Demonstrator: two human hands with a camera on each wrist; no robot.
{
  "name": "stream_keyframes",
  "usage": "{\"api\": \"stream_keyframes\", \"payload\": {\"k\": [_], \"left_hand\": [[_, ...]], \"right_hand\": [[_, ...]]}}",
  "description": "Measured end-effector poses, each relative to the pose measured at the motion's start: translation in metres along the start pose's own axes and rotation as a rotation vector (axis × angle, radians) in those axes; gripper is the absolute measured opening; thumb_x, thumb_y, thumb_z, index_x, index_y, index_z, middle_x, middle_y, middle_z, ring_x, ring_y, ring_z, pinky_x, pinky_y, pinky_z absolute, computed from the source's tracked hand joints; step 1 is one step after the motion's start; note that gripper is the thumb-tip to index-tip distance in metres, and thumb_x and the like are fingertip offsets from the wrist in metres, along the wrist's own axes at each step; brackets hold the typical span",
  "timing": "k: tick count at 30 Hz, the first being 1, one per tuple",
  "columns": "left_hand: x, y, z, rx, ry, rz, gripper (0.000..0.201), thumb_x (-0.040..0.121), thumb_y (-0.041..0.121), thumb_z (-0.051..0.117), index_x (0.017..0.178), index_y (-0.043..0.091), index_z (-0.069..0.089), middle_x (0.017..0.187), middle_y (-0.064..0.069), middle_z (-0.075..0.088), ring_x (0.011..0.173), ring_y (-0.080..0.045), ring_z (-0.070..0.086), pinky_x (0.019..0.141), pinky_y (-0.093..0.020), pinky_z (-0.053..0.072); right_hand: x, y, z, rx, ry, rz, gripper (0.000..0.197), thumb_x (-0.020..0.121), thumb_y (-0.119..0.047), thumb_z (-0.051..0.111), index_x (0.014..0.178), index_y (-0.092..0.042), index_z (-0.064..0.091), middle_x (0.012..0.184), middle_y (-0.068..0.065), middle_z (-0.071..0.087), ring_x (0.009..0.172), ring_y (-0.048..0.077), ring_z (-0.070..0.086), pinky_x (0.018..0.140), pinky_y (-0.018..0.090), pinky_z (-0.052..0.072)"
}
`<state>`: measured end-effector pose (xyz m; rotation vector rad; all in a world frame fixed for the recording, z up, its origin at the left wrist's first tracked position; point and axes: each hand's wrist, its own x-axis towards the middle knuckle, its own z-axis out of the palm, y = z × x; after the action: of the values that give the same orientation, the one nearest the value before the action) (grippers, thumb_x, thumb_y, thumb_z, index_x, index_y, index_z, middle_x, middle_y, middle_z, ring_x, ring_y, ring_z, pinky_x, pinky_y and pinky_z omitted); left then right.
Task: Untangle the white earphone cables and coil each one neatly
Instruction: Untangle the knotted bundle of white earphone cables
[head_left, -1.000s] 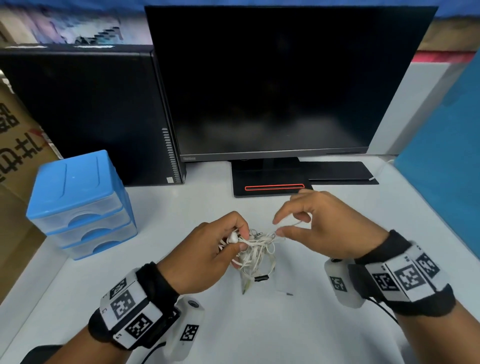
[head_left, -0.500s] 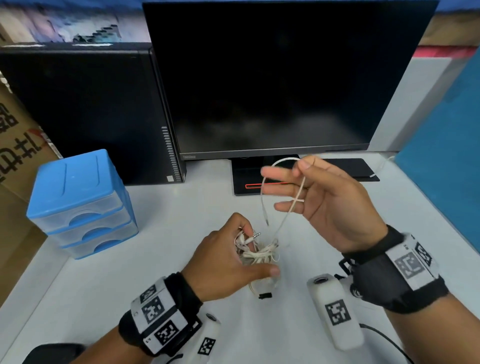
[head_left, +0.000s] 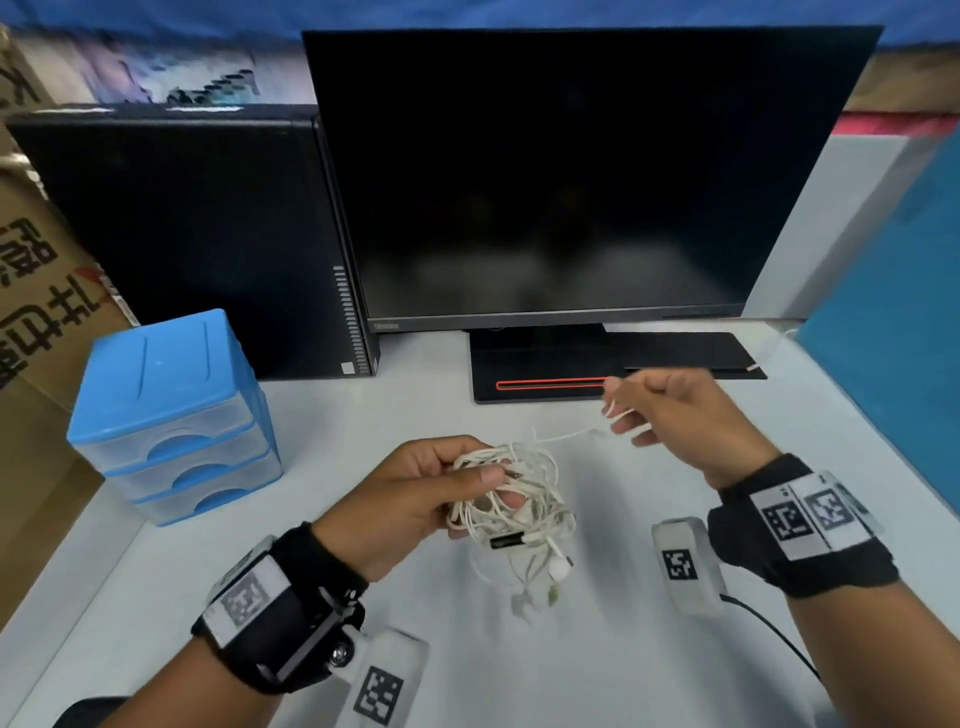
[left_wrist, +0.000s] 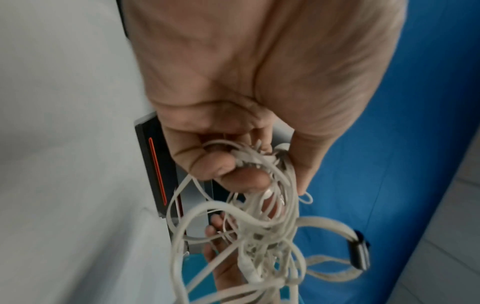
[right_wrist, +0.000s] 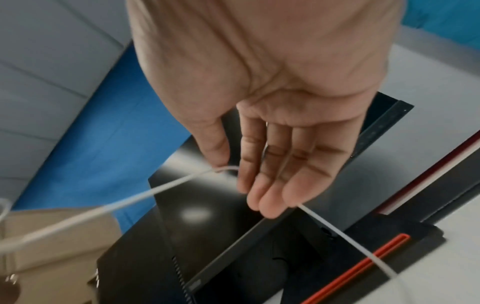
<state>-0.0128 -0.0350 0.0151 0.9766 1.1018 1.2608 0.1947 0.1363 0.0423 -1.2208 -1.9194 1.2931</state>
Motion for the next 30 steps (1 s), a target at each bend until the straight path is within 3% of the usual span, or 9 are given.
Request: {"api": "stream_keyframes", "payload": {"k": [3,7,10,11,14,17,21,26,30], "left_hand": [[0.001,0.004,0.0,-0.041,0.021,0.004,0.03,0.081,0.03,0.069,0.097,0.006,0.075,0.095,-0.018,0.068,0.089,-0.036,0.044,0.072,-0.036,0.035],[0.001,0.007,0.004,-0.003,0.084,0.027,0.026,0.088,0.028,0.06,0.091,0.006,0.075,0.084,-0.011,0.068,0.065,-0.016,0.054,0.054,-0.023,0.045],[0.001,0.006,0.008,0.029,0.134,0.049,0.028,0.091,0.031,0.064,0.092,0.003,0.071,0.075,-0.007,0.066,0.059,-0.012,0.055,0.054,-0.022,0.047],[0.001,0.005,0.009,0.016,0.151,0.051,0.032,0.088,0.031,0.062,0.096,0.0,0.069,0.074,-0.006,0.065,0.059,-0.012,0.054,0.054,-0.022,0.047],[0.002,0.007,0.009,-0.048,0.224,0.034,0.036,0.085,0.032,0.061,0.101,0.0,0.066,0.076,-0.005,0.065,0.059,-0.013,0.054,0.053,-0.022,0.047],[0.003,0.009,0.008,-0.168,0.278,-0.014,0.029,0.083,0.032,0.064,0.096,0.006,0.068,0.084,-0.011,0.063,0.062,-0.016,0.053,0.053,-0.021,0.048],[0.004,0.008,0.007,-0.256,0.305,-0.073,0.029,0.082,0.032,0.066,0.096,0.006,0.068,0.086,-0.012,0.064,0.057,-0.013,0.053,0.052,-0.02,0.05],[0.007,0.006,0.01,-0.291,0.331,-0.109,0.026,0.09,0.029,0.061,0.101,0.006,0.067,0.074,-0.005,0.069,0.051,-0.009,0.055,0.051,-0.018,0.051],[0.006,0.003,0.013,-0.243,0.332,-0.077,0.033,0.088,0.03,0.062,0.104,0.003,0.067,0.077,-0.007,0.069,0.055,-0.011,0.059,0.054,-0.02,0.052]], "right_hand": [[-0.007,-0.004,0.011,-0.06,-0.032,-0.045,0.023,0.09,-0.033,0.066,0.079,-0.013,0.07,0.079,0.001,0.073,0.071,0.013,0.068,0.063,0.023,0.051],[-0.033,-0.029,0.025,0.011,0.081,-0.381,0.021,0.086,-0.024,0.072,0.071,-0.01,0.068,0.068,0.009,0.067,0.059,0.011,0.057,0.058,0.018,0.047],[-0.056,-0.045,0.036,0.062,-0.006,-0.523,0.021,0.086,-0.018,0.072,0.068,-0.008,0.067,0.062,0.005,0.062,0.053,0.007,0.05,0.052,0.016,0.041],[-0.06,-0.048,0.038,0.047,-0.05,-0.535,0.019,0.086,-0.018,0.072,0.069,-0.009,0.068,0.062,0.005,0.063,0.051,0.01,0.051,0.051,0.019,0.042],[-0.062,-0.045,0.037,0.028,-0.145,-0.542,0.013,0.086,-0.015,0.073,0.073,-0.013,0.073,0.067,0.011,0.067,0.06,0.032,0.058,0.053,0.043,0.048],[-0.062,-0.042,0.036,0.019,-0.241,-0.575,0.01,0.083,-0.021,0.07,0.075,-0.016,0.073,0.068,0.015,0.066,0.062,0.036,0.057,0.055,0.05,0.048],[-0.062,-0.039,0.043,-0.085,-0.205,-0.601,0.012,0.08,-0.016,0.078,0.072,-0.023,0.074,0.065,0.001,0.06,0.06,0.021,0.053,0.055,0.039,0.047],[-0.056,-0.032,0.044,-0.194,-0.137,-0.564,0.027,0.078,-0.023,0.081,0.058,-0.017,0.064,0.059,0.0,0.057,0.055,0.015,0.05,0.053,0.021,0.041],[-0.056,-0.031,0.047,-0.237,-0.079,-0.563,0.006,0.078,-0.028,0.081,0.075,-0.027,0.076,0.067,-0.008,0.06,0.063,0.014,0.053,0.057,0.012,0.036]]}}
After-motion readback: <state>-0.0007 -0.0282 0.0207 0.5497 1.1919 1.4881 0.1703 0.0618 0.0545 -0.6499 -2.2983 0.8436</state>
